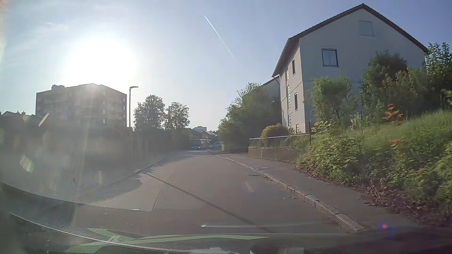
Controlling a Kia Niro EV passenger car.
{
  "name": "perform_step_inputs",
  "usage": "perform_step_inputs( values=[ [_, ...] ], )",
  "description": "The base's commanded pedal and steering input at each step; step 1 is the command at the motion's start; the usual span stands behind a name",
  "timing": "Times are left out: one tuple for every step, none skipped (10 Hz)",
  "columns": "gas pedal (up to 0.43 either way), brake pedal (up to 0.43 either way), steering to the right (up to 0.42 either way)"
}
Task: Follow the waypoints while adhering to traffic rules and regulations
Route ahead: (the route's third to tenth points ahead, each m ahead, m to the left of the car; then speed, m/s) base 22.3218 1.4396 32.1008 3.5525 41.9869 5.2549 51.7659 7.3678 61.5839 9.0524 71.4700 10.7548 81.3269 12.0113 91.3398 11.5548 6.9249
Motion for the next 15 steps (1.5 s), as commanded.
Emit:
perform_step_inputs(
  values=[
    [0.067,0.000,-0.043],
    [0.067,0.000,-0.043],
    [0.059,0.000,-0.042],
    [0.000,0.000,-0.043],
    [0.000,0.000,-0.042],
    [0.000,0.000,-0.043],
    [0.000,0.000,-0.042],
    [0.000,0.006,-0.037],
    [0.000,0.079,-0.030],
    [0.000,0.159,-0.026],
    [0.000,0.195,-0.027],
    [0.000,0.207,-0.028],
    [0.000,0.213,-0.028],
    [0.000,0.220,-0.026],
    [0.000,0.226,-0.025]
  ],
)
